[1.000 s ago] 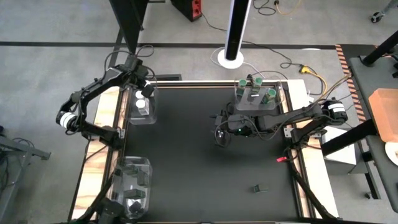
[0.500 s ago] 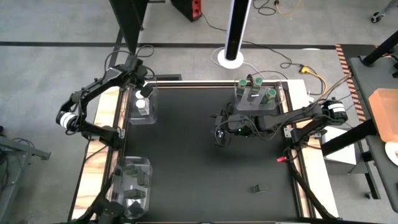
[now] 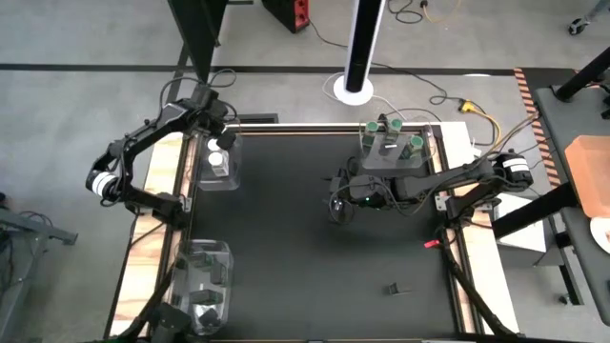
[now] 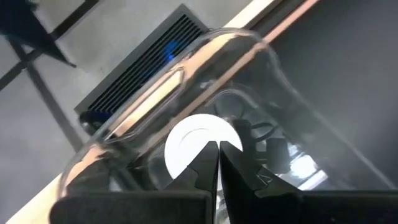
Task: Sort spices by type
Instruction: Adjust the white seasoning bottles in the top left transparent bin
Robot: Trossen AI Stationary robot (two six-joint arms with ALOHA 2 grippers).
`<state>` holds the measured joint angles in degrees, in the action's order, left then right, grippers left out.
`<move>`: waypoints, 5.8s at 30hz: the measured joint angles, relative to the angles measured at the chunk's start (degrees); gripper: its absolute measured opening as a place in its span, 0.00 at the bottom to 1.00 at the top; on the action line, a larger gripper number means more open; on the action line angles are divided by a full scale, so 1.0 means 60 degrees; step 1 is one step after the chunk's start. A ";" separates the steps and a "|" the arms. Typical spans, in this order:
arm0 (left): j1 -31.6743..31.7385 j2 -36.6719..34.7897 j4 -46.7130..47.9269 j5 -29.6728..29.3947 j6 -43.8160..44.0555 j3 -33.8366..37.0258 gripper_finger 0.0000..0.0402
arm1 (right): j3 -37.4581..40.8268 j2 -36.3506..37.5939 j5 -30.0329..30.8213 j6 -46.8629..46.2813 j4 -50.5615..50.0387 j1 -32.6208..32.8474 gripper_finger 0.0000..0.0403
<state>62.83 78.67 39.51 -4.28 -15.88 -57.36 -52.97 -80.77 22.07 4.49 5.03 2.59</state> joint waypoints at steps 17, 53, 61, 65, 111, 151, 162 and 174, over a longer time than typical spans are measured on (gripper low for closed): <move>0.0011 0.0000 -0.0007 -0.0848 0.0469 0.0015 0.00 | 0.0000 0.0000 0.0002 -0.0028 -0.0025 0.0000 0.61; -0.1169 -0.0113 0.3450 -0.0873 0.2026 -0.0667 0.00 | 0.0022 -0.0019 -0.0001 0.0128 -0.0036 0.0000 0.61; -0.1352 -0.0113 0.3424 -0.0859 0.1291 -0.0663 0.00 | 0.0025 -0.0117 -0.0001 0.0187 -0.0006 0.0000 0.63; -0.1359 -0.0113 0.3368 -0.0650 0.1101 -0.0663 0.00 | 0.0025 -0.0117 -0.0001 0.0183 -0.0006 0.0000 0.62; -0.1442 -0.0127 0.3286 -0.1191 0.1530 -0.0648 0.00 | 0.0025 -0.0127 -0.0001 0.0434 0.0001 -0.0062 0.63; -0.1610 0.0030 0.3171 -0.2116 0.1984 -0.0596 0.00 | 0.0025 -0.0127 0.0003 0.0351 0.0008 -0.0109 0.61; -0.1657 0.0145 0.3154 -0.1881 0.2064 -0.0597 0.00 | 0.0025 -0.0127 0.0003 0.0427 0.0001 -0.0109 0.62; -0.1663 0.0102 0.3143 -0.1785 0.1990 -0.0645 0.00 | 0.0025 -0.0127 0.0002 0.0390 0.0001 -0.0109 0.60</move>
<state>52.85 79.29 58.37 -14.99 -3.94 -61.23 -52.82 -81.54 22.08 6.83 5.04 1.93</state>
